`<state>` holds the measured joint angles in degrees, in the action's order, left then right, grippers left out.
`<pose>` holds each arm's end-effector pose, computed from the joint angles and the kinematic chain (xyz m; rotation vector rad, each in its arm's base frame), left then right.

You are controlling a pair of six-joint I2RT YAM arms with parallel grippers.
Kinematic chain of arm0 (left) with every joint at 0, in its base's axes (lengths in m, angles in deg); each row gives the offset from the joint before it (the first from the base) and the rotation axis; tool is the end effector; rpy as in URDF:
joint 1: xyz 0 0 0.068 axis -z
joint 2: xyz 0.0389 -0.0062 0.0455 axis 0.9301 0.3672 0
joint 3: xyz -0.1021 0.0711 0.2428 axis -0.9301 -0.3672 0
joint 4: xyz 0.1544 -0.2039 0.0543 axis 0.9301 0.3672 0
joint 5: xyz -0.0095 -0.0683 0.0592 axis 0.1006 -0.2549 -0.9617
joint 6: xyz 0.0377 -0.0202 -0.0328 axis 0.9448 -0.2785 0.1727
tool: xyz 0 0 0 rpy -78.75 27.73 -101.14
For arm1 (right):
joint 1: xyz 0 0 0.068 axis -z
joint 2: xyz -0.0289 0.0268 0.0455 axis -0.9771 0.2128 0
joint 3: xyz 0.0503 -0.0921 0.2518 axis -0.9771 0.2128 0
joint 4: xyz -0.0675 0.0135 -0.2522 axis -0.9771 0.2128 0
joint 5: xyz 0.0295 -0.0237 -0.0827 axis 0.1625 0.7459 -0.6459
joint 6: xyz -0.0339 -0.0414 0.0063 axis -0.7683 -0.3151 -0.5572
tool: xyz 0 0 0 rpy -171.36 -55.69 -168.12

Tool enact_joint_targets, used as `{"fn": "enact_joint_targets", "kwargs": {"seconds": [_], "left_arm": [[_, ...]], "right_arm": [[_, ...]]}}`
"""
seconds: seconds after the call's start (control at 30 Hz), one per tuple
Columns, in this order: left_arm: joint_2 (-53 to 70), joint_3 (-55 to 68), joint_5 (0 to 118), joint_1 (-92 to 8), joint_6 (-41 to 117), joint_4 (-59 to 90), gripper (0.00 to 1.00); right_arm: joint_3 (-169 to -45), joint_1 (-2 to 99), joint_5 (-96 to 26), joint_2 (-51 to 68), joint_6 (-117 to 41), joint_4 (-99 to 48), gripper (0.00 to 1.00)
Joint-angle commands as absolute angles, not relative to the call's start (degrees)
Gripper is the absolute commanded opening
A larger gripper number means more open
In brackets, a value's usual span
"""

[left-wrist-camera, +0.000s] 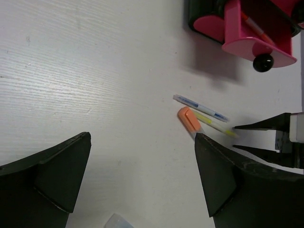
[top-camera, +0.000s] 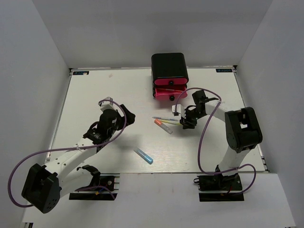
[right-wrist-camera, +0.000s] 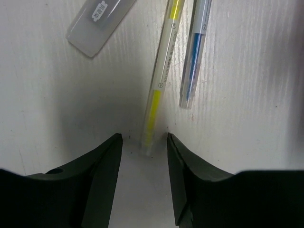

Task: Sort the stationery into containers
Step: Pick up the pen from the center of the board, then place the pen in the drawer.

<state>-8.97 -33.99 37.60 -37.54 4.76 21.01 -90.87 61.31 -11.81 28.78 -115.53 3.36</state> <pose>0.1929 -0.1060 0.2277 -0.3947 2.0926 -0.5526 0.3087 0.1103 0.1543 -1.8600 1.7847 0.4508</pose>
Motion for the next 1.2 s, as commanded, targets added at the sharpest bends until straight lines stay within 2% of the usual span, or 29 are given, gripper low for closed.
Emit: {"fn": "enact_joint_targets", "kwargs": {"seconds": [0.0, 0.13, 0.27, 0.47, 0.67, 0.87, 0.93, 1.17], "left_arm": [[-7.5, -31.4, 35.9, -37.6, 3.3, 23.3, 1.0], [-6.9, -30.9, 35.4, -37.6, 3.3, 23.9, 1.0], [-6.9, -30.9, 35.4, -37.6, 3.3, 23.9, 1.0], [-6.9, -30.9, 36.0, -37.1, 8.2, 21.5, 0.99], [-5.5, -31.4, 44.7, -37.1, 20.1, 11.1, 0.95], [2.0, -30.7, 56.2, -37.1, 33.2, 4.2, 0.89], [4.0, -29.0, 57.8, -37.1, 36.1, 4.8, 0.85], [6.9, -27.3, 58.9, -37.1, 41.6, 5.5, 0.85]], "right_arm": [[-92.1, 60.5, -14.6, 30.1, -113.8, 1.6, 0.48], [-91.7, 59.8, -15.3, 30.7, -114.2, 1.3, 0.43], [-90.1, 59.4, -15.5, 29.5, -116.2, 2.2, 0.2], [-89.0, 60.0, -13.9, 25.8, -114.8, 3.8, 0.03], [-90.7, 60.1, -10.1, 19.7, -109.9, 5.4, 0.0], [-96.3, 60.7, -7.6, 12.7, -103.6, 0.8, 0.0], [-98.2, 60.7, -10.2, 12.4, -104.3, -1.5, 0.0], [-109.2, 62.4, -16.3, 18.1, -110.3, -0.8, 0.0]]}}
